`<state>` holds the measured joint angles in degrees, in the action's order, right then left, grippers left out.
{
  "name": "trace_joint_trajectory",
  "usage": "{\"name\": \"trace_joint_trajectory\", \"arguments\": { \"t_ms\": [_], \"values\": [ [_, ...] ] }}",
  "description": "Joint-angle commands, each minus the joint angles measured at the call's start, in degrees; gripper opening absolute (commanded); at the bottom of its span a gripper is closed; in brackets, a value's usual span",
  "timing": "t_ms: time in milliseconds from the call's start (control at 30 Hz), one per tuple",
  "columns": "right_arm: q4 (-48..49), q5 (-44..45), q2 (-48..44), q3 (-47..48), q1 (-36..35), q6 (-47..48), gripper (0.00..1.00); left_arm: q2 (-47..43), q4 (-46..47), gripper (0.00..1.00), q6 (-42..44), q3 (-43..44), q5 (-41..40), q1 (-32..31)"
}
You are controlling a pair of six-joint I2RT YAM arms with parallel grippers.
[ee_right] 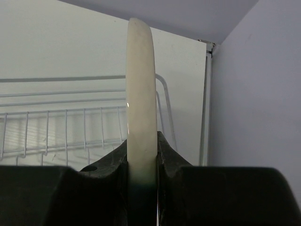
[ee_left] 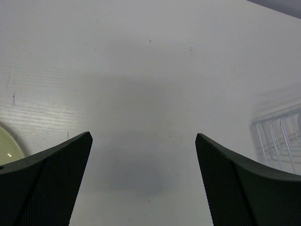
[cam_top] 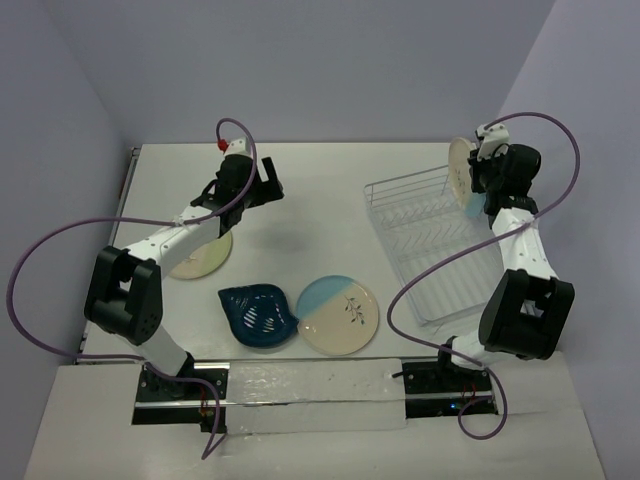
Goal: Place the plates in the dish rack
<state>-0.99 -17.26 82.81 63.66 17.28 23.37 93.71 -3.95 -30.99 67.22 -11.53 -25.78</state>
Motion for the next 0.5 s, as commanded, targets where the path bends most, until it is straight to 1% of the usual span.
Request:
{"name": "trace_joint_trajectory", "arguments": {
  "t_ms": [0, 100, 133, 267, 367, 467],
  "values": [
    [1.96, 2.26, -6.42, 4.85, 0.48, 1.34, 0.00, -0.14, 3.42, 0.99, 0.92, 1.07, 0.77, 0.03],
    [1.60, 2.23, -7.04, 6.22, 0.39, 1.31, 0.00, 0.16, 3.45, 0.99, 1.11, 1.07, 1.25, 0.03],
    [1.69, 1.88, -6.96, 6.74, 0.39, 0.63, 0.00, 0.33, 5.25, 0.99, 1.20, 1.16, 1.51, -0.06],
    [0.41, -1.22, -5.47, 10.93, 0.48, -1.59, 0.00, 1.12, 4.49, 0.99, 1.49, 2.06, 1.72, 0.03],
    [-2.15, -0.39, -5.20, 11.78, 0.48, -0.43, 0.00, 0.49, 4.15, 0.99, 1.65, 2.04, 0.83, 0.03],
    [-3.21, 2.04, -7.03, 9.86, 0.48, 1.92, 0.00, -0.64, 5.05, 0.99, 1.73, 0.77, 0.51, 0.03]
  ]
}}
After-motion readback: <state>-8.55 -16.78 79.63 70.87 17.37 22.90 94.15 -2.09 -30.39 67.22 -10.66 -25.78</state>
